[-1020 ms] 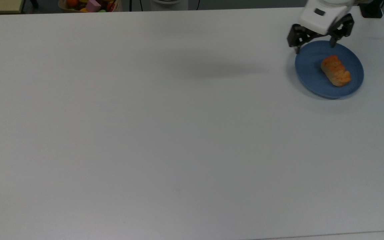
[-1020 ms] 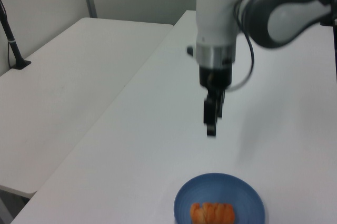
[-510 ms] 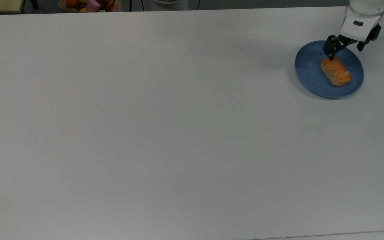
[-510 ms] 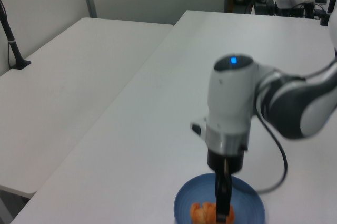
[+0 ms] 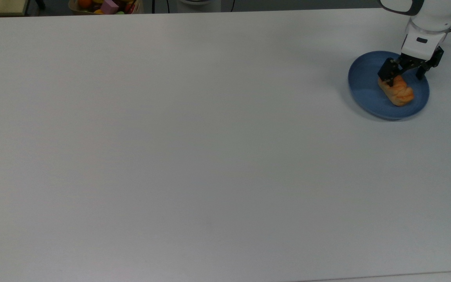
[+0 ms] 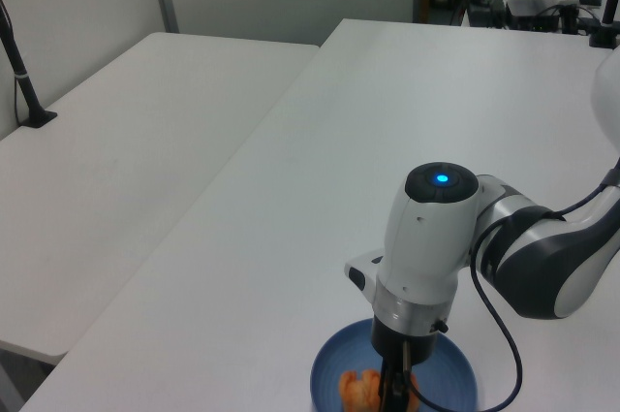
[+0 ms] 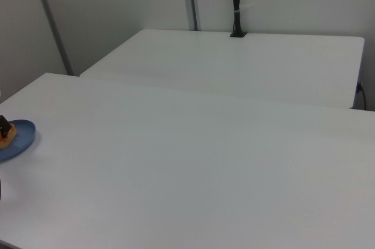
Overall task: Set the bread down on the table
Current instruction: 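Lower the gripper onto the orange bread roll and close on it, then lift the bread off the plate and carry it away from the plate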
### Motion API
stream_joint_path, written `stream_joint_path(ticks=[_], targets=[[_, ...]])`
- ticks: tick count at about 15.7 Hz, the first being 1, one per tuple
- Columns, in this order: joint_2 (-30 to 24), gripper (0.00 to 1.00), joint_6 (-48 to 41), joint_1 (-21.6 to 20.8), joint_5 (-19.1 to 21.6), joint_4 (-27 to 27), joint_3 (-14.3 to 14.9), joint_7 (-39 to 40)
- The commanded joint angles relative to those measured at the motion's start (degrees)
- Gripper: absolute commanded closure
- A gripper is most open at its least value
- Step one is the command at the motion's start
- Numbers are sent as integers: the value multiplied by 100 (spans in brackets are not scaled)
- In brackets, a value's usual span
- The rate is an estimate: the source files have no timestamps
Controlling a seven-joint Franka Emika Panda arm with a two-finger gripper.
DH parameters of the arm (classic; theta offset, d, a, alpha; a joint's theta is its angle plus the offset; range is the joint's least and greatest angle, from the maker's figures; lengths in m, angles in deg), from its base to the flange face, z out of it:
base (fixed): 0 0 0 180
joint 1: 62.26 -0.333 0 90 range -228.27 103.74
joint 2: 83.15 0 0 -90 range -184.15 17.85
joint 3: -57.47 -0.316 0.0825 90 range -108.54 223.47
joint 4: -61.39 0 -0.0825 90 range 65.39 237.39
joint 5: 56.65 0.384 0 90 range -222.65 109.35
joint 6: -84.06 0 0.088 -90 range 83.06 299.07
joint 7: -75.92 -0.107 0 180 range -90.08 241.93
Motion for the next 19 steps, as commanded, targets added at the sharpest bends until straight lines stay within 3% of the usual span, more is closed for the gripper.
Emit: stream_joint_path(ticks=[1,2,3,7,13,17,19], targets=[[67,77,72,8,-160,-85,45,18],[67,92,54,8,-152,-67,45,106],[67,100,45,17,-151,-24,37,159],[23,100,-34,17,-160,-14,10,212],[-512,100,-1052,166,-116,-32,-7,327],[-1170,100,-1755,631,-81,-15,-34,353],[-1671,100,-2088,1034,-55,256,-42,484]])
